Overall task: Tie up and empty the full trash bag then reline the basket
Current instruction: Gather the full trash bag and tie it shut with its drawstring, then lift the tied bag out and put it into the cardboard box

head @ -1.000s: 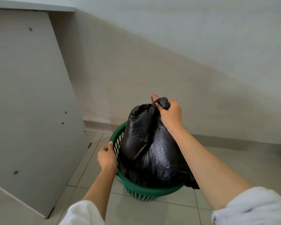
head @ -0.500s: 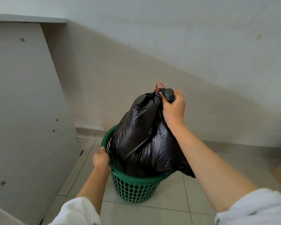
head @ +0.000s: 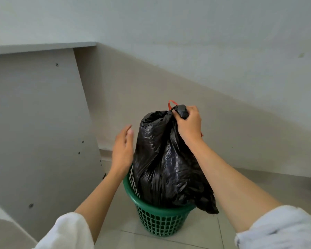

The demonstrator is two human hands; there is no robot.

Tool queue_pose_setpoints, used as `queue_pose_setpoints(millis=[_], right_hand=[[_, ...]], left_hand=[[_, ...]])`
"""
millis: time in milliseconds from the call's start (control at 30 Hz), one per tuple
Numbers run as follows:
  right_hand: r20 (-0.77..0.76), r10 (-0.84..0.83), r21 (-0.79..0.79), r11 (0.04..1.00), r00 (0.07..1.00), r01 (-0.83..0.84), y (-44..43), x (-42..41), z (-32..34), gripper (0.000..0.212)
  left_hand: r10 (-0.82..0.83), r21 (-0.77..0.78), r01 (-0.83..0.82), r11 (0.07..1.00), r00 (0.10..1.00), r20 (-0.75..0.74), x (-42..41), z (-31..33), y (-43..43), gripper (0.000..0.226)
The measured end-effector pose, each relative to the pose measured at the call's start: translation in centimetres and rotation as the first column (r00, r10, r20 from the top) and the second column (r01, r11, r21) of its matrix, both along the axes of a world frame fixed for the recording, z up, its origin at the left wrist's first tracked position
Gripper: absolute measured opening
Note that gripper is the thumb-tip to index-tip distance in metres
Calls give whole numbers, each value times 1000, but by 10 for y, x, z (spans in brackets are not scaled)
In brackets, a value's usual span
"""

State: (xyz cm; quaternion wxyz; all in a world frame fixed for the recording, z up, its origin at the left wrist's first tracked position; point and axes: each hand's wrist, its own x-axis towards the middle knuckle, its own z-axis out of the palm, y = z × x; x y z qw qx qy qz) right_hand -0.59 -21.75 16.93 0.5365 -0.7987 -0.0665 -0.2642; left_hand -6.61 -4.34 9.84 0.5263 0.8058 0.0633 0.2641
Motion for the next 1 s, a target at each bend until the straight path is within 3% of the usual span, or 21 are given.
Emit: queue_pose_setpoints(millis=[67,133,167,200,300,367,500,567,633,733,800,867,1000], right_hand=[[-17,1,-30,1000,1000,-1,4,3,7,23],[-39,-15,-38,999,999,13,7,8,15,24],[-58,-28,-25,999,998,27,7,10,20,25],[-89,-41,-7,999,995,40,7,13,25,26],[-192,-33,33,999,981,40,4,19,45,23],[-245,-9,70,997,969,27,2,18,64,27],[-318,60,66,997,946,-41,-5,14,111,25],[-360,148,105,988,921,-117,-12,13,140,22],[-429,230,128,973,874,-193,-20,11,174,34],[-483,329,138,944,811,-300,-34,5,232,43],[-502,384,208,923,775,-322,-42,-3,271,44],[-514,440,293,897,737,-331,-49,-11,310,44],[-519,440,360,890,733,-280,-64,-28,388,44]], left_hand=[[-185,215,146,966,968,172,0,37,-19,42],[-272,479,190,857,956,108,7,57,-33,51],[-290,534,237,811,957,17,11,61,-37,59],[-319,532,318,784,943,-94,15,62,-40,69],[-453,332,556,762,824,-341,22,68,-43,94],[-488,284,583,761,803,-342,27,82,-43,96],[-426,298,501,812,859,-283,41,130,-41,94],[-430,288,530,798,834,-344,45,164,-41,103],[-473,262,598,758,780,-409,46,200,-41,105],[-520,221,665,713,713,-470,40,260,-45,87],[-514,225,669,709,708,-485,30,299,-54,57],[-484,239,625,743,748,-454,16,338,-65,34],[-354,310,438,844,889,-290,-19,408,-84,20]])
